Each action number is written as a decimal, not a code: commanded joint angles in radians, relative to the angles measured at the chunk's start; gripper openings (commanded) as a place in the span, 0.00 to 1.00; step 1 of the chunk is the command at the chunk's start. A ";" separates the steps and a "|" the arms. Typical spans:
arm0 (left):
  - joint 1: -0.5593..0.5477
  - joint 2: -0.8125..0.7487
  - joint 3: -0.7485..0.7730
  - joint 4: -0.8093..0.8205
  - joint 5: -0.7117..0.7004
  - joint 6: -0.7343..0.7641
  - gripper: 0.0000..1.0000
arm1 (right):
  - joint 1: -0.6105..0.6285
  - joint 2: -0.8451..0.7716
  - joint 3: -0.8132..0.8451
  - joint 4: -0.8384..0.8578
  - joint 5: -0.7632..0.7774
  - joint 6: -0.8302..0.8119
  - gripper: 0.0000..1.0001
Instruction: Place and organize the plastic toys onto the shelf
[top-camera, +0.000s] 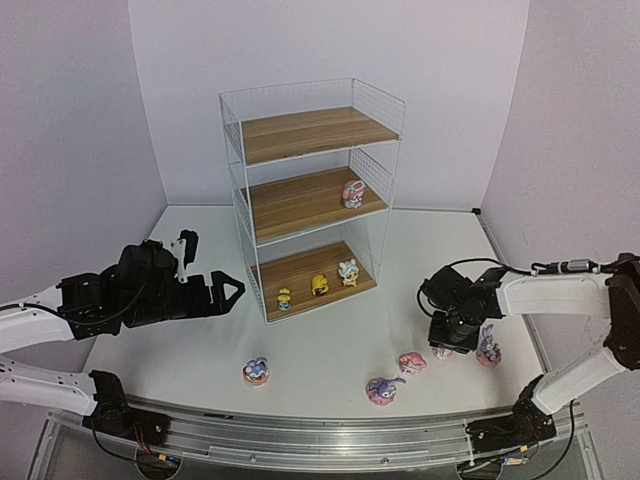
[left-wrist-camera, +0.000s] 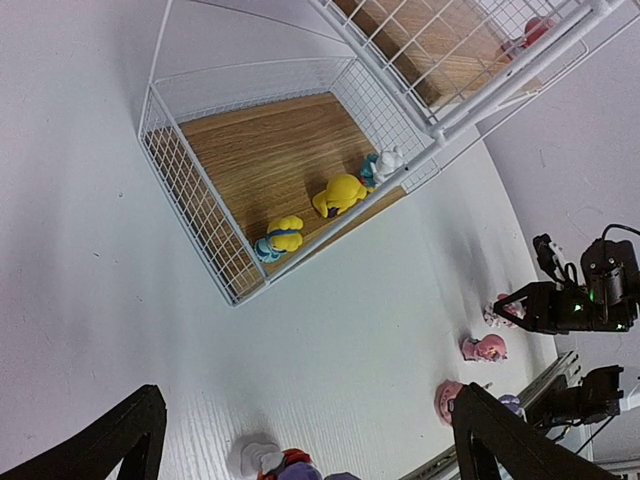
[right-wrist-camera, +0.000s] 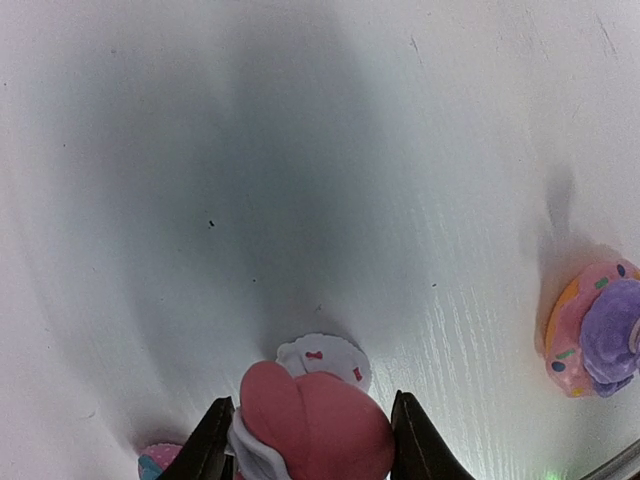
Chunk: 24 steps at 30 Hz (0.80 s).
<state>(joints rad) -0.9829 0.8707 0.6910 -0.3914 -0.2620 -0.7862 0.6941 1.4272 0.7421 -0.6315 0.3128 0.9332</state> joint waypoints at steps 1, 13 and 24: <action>0.001 -0.011 0.006 0.044 0.026 0.014 1.00 | -0.006 -0.075 -0.001 0.006 0.006 -0.049 0.18; 0.001 0.015 -0.011 0.339 0.514 0.181 1.00 | -0.004 -0.315 0.180 0.175 -0.553 -0.576 0.04; -0.001 0.355 0.030 0.852 1.134 0.074 1.00 | 0.253 -0.138 0.372 0.406 -1.244 -0.934 0.01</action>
<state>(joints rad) -0.9829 1.1453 0.6798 0.2166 0.5960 -0.6640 0.8804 1.2190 1.0044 -0.3069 -0.6140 0.1956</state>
